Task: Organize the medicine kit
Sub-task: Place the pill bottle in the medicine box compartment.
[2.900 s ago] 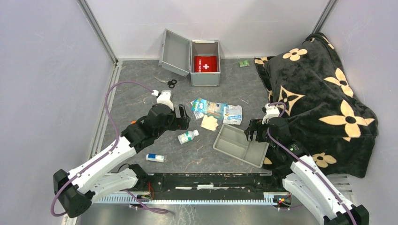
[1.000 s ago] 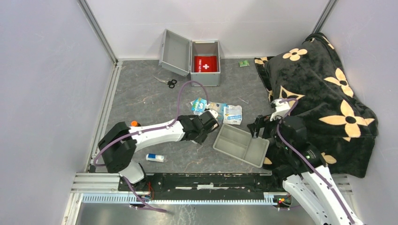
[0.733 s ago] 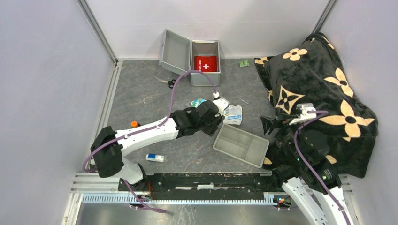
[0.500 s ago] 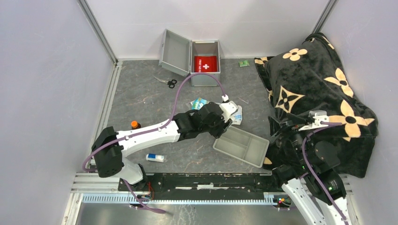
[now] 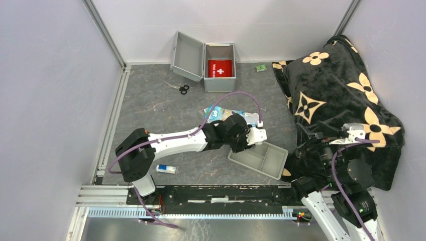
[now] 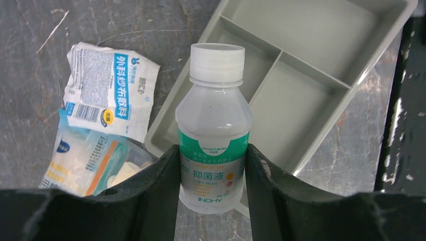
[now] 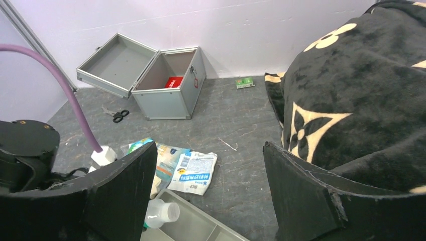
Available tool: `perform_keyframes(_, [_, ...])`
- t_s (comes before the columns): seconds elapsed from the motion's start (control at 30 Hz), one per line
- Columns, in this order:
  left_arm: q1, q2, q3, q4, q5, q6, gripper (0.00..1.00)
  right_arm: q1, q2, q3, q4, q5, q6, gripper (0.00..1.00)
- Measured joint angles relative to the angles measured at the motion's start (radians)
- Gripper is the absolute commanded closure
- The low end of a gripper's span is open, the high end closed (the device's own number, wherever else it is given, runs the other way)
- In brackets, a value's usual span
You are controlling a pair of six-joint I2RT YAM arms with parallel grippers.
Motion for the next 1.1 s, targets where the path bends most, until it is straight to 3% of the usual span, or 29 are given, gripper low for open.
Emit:
perform_keyframes(0.23, [0.0, 0.053, 0.024, -0.022, 0.07, 0.224, 0.66, 0.0, -0.008, 0.018, -0.019, 0.012, -0.006, 0.16])
perform_keyframes(0.43, [0.001, 0.148, 0.154, -0.144, 0.121, 0.38, 0.67, 0.0, -0.008, 0.023, -0.042, 0.018, -0.006, 0.16])
perform_keyframes(0.77, [0.011, 0.273, 0.273, -0.271, 0.135, 0.505, 0.66, 0.0, -0.009, 0.051, -0.08, 0.035, -0.01, 0.16])
perform_keyframes(1.1, [0.014, 0.332, 0.341, -0.327, 0.131, 0.526, 0.48, 0.0, -0.009, 0.056, -0.094, 0.036, -0.017, 0.15])
